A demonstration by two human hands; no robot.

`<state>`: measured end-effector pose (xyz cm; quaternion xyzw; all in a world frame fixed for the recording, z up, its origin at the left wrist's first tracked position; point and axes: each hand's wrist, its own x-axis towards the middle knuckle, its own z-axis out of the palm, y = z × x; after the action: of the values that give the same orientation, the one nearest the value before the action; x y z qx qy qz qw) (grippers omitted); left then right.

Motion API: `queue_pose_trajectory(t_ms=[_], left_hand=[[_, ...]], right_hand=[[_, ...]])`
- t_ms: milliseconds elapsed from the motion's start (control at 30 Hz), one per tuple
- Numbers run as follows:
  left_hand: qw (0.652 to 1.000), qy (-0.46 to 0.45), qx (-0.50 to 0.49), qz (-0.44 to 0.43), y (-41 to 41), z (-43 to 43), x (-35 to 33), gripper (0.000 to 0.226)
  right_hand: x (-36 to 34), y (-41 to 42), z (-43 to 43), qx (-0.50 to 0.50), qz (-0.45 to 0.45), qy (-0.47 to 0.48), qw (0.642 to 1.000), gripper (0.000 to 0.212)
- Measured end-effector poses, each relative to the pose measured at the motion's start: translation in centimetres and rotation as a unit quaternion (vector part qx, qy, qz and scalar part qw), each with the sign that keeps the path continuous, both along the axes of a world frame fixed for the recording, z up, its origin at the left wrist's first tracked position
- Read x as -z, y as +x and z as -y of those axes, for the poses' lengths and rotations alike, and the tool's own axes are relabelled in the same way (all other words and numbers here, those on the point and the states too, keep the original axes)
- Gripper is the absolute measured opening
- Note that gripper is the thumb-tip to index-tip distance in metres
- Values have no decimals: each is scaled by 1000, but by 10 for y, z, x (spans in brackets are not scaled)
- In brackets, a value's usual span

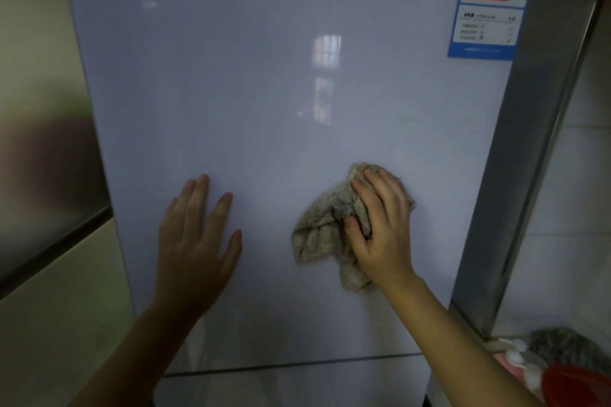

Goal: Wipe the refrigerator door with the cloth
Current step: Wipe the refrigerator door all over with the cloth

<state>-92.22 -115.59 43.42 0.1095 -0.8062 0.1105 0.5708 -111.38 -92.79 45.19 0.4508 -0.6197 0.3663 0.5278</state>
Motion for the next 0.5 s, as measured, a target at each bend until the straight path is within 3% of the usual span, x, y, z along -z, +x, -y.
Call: queue_pose_trajectory(t_ms=[267,500], left_hand=[[1000,1,-11,22,-10,-30,-1,54],[999,-3,-16,32,-24,-51,-13,54]], right_hand=[[4,-21,-32,-6,-14,35,999,46],[-55,-54,-70,10,-12,-28,999,48]])
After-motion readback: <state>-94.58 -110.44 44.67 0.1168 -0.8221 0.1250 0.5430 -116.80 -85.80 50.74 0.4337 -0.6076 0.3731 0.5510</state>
